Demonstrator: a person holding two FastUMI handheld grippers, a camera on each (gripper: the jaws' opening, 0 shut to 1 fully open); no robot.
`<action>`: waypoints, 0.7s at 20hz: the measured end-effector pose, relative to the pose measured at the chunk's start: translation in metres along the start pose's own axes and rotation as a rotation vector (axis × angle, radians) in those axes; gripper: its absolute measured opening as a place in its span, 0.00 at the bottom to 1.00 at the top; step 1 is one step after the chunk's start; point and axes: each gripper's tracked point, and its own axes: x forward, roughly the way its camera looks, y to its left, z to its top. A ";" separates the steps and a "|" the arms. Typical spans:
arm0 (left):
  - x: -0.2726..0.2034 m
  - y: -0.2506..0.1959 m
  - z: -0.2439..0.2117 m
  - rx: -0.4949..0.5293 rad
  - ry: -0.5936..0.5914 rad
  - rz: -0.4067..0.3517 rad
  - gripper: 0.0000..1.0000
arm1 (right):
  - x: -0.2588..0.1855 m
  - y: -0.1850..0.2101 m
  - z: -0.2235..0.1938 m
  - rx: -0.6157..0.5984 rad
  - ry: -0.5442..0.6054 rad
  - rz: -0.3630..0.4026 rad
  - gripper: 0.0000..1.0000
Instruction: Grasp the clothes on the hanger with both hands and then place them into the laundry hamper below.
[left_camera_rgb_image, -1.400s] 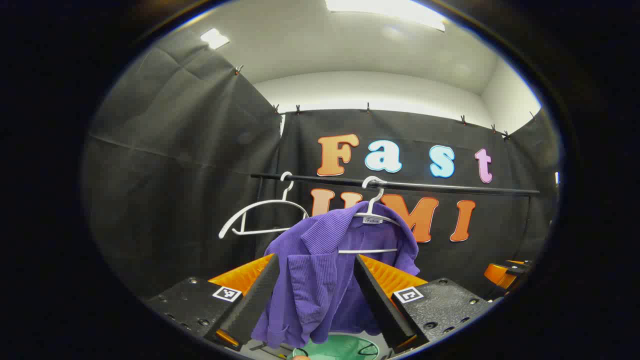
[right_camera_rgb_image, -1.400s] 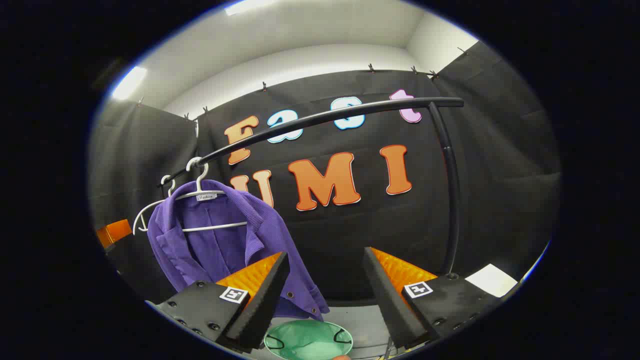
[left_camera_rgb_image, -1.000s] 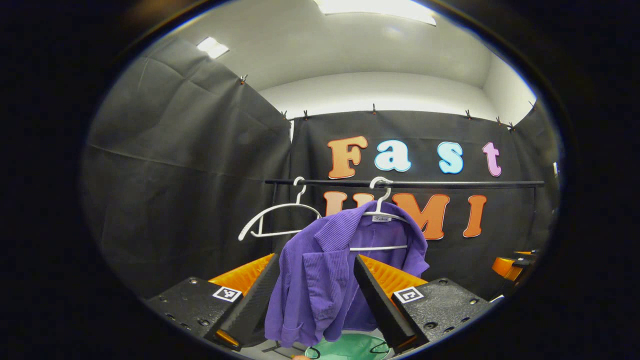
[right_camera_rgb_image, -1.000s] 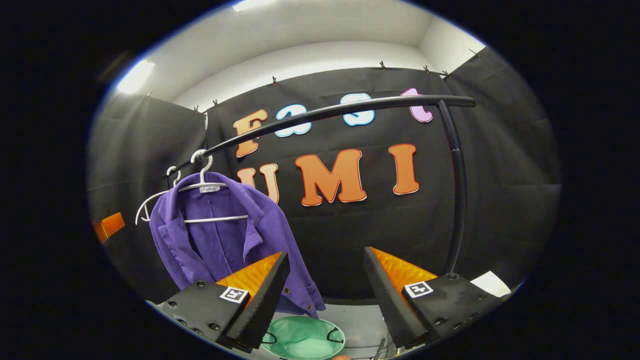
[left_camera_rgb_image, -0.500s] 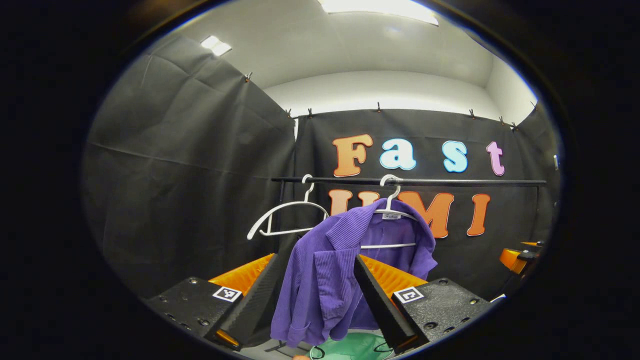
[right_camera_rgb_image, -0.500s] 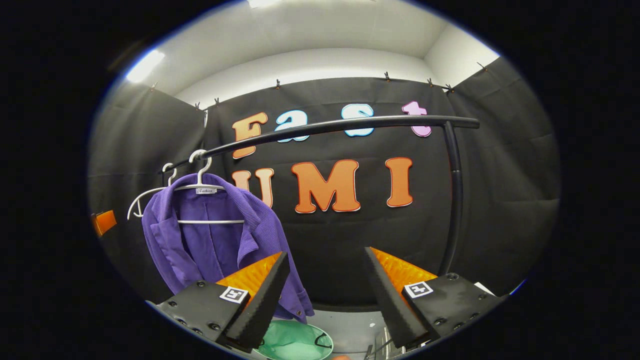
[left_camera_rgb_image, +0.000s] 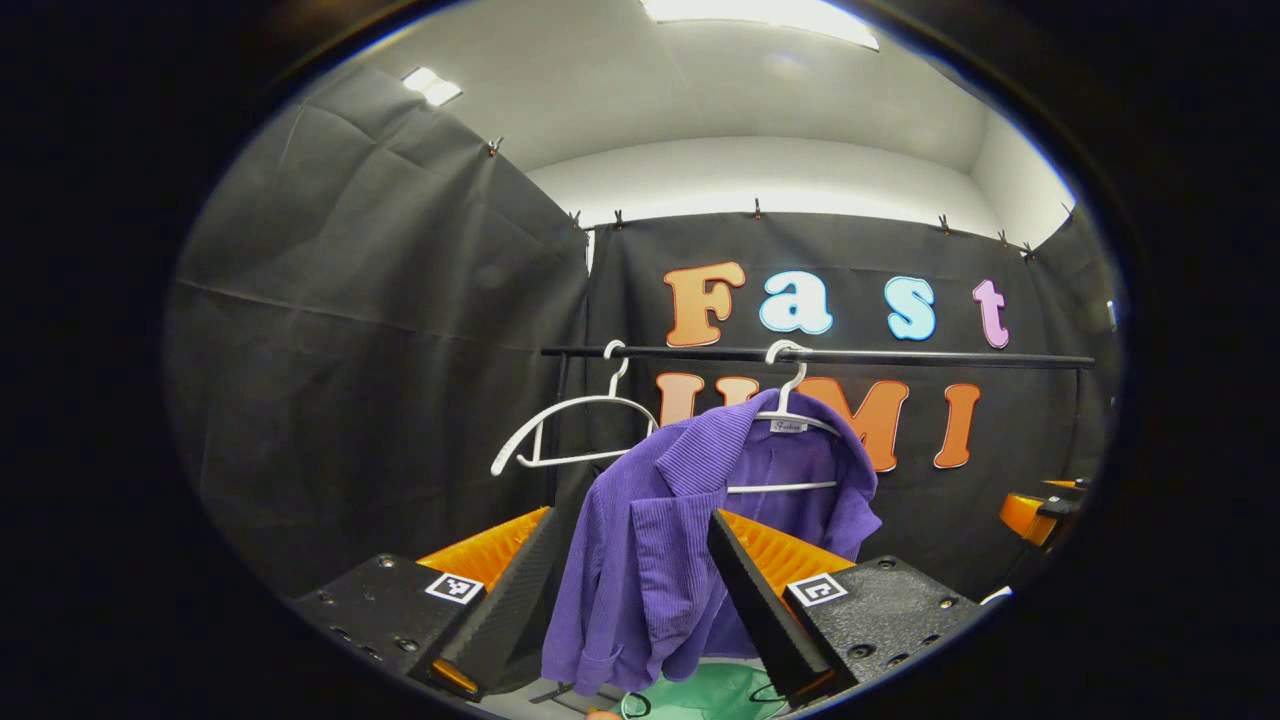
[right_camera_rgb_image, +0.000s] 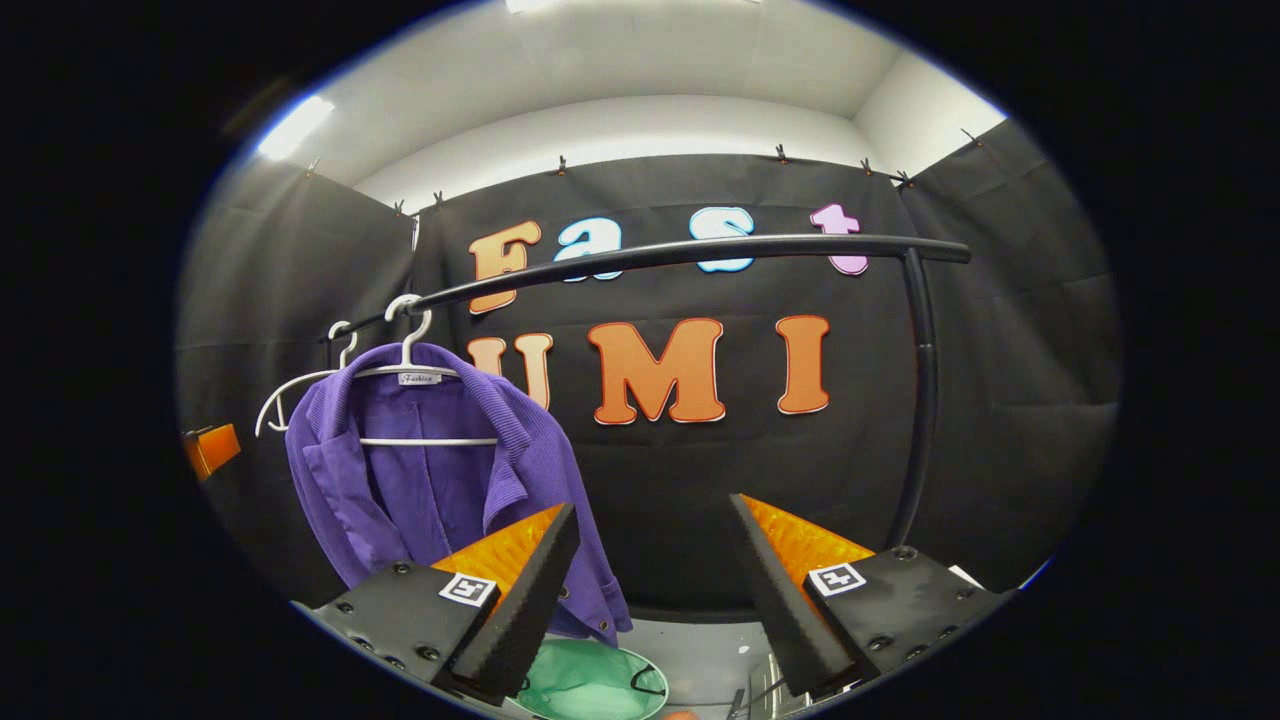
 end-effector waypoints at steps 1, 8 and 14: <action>0.000 0.000 -0.001 0.002 0.002 0.000 0.92 | 0.004 0.008 -0.002 0.004 0.004 0.015 0.89; 0.000 0.008 -0.018 -0.001 0.038 0.014 0.92 | 0.042 0.088 -0.018 0.017 0.028 0.157 0.89; 0.005 0.007 -0.026 0.006 0.045 0.027 0.95 | 0.097 0.138 -0.037 0.025 0.059 0.230 0.89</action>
